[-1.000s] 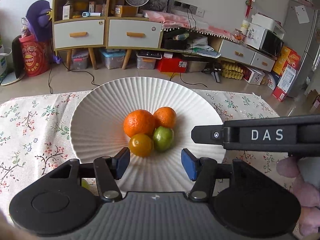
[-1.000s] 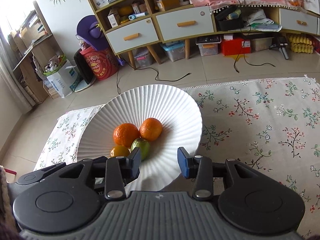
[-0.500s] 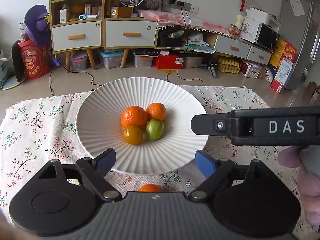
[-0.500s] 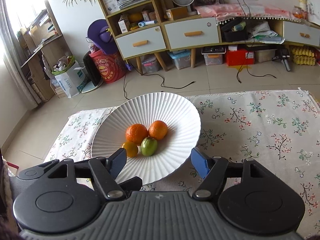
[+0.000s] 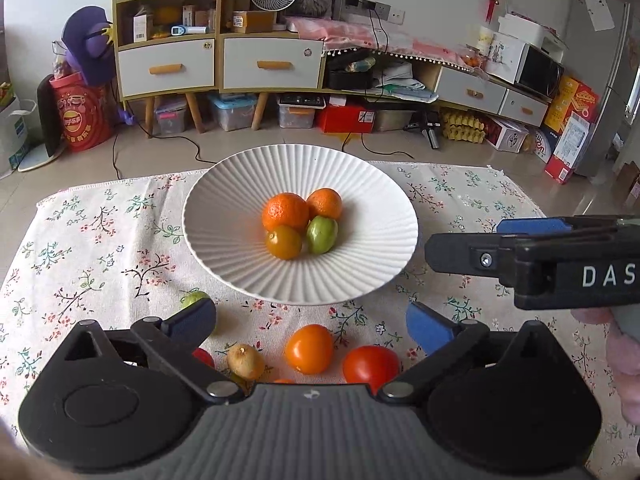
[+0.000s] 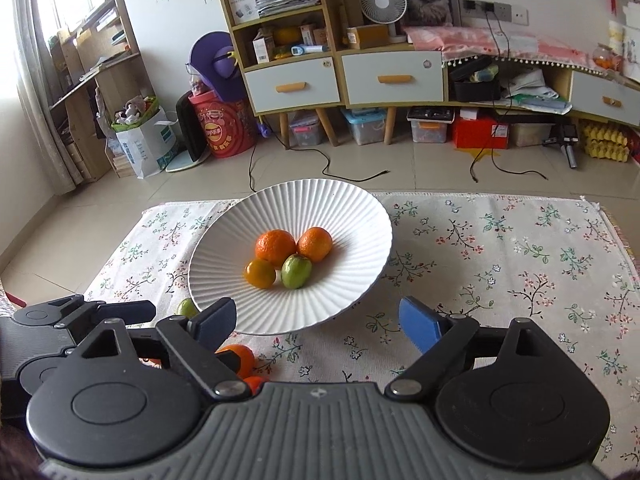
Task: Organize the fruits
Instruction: 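Withdraw both tools from the bowl back over the remaining fruit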
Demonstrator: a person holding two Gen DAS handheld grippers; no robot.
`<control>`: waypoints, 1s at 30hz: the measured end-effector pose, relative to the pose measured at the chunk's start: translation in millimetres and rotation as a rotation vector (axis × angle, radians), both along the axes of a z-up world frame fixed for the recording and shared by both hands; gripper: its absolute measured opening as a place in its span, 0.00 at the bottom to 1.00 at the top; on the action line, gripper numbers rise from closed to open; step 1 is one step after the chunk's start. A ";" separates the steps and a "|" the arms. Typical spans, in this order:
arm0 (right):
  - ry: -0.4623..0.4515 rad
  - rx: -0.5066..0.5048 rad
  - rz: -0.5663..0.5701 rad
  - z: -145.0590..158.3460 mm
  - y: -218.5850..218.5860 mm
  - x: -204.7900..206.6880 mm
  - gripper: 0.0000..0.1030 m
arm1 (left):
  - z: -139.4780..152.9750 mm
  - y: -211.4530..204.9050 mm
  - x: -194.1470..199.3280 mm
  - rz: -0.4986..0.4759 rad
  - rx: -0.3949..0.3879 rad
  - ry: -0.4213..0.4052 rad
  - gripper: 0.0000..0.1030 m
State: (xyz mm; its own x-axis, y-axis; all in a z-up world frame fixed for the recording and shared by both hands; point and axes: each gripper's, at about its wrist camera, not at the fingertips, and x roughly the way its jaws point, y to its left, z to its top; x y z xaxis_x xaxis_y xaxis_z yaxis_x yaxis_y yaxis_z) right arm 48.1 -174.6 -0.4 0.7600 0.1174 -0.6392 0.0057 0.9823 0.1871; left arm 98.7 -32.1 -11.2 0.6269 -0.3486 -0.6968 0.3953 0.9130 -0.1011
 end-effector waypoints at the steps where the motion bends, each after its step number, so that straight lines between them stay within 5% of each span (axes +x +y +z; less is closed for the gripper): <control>1: -0.001 -0.002 0.005 0.0 0.7 -1.9 0.86 | 0.4 0.8 -1.7 0.000 0.000 0.001 0.92; 30: 0.096 -0.055 0.082 -21.5 18.9 -39.2 0.92 | -7.0 46.8 -45.3 -0.012 0.069 0.017 0.93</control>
